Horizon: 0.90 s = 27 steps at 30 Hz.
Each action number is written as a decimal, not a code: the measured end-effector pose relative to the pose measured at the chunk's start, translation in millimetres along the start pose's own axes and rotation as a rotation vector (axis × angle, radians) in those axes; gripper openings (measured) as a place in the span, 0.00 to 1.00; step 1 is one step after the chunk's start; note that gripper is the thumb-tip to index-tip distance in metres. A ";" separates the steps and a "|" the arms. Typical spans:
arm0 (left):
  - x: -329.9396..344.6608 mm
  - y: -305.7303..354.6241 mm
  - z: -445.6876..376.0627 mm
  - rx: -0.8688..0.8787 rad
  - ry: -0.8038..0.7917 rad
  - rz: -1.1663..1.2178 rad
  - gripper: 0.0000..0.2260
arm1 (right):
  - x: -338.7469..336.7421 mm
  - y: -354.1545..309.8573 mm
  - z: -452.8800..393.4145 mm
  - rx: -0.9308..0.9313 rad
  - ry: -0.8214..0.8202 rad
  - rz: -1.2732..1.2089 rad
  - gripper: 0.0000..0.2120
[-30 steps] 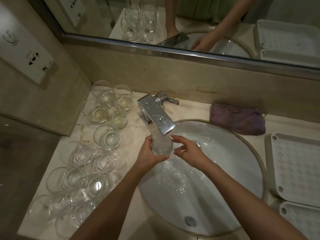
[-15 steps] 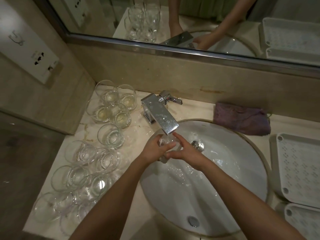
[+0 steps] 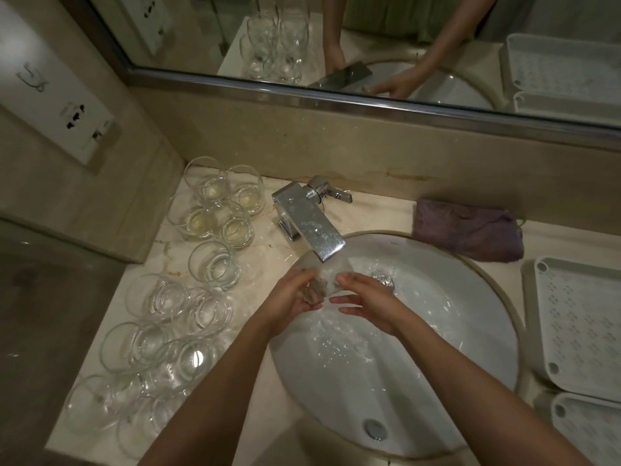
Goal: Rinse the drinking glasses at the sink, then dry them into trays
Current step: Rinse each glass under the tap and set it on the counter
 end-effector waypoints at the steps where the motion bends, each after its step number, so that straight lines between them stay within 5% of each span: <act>1: 2.6 -1.8 1.0 -0.019 -0.021 0.065 0.12 | -0.4 -1.4 -0.6 -0.003 0.000 -0.006 0.11; 4: 10.3 -9.3 5.6 -0.060 -0.042 0.173 0.15 | 6.1 -6.4 -2.7 -0.003 -0.006 -0.023 0.16; 9: 8.6 -26.9 11.1 -0.120 -0.043 0.160 0.22 | 12.0 -10.6 -5.1 -0.048 0.007 -0.083 0.06; 13: -1.5 -22.3 10.6 -0.050 -0.083 0.065 0.16 | 9.0 -20.3 -4.6 -0.125 0.071 0.109 0.29; 22: -0.8 12.0 12.0 0.235 -0.175 -0.231 0.43 | 19.6 -47.1 8.9 -0.340 -0.033 0.437 0.41; 27: 5.7 10.8 6.7 0.191 -0.173 -0.371 0.41 | 11.6 -44.4 13.9 -0.320 -0.026 0.600 0.42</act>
Point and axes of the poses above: each hand's wrist, its own z-axis away from the middle knuckle, its own x-axis out of the palm, y = z × x, the point moved 9 cm from there along -z, towards the middle knuckle, and after that the axes turned 3 degrees about y, right-handed, at the moved point
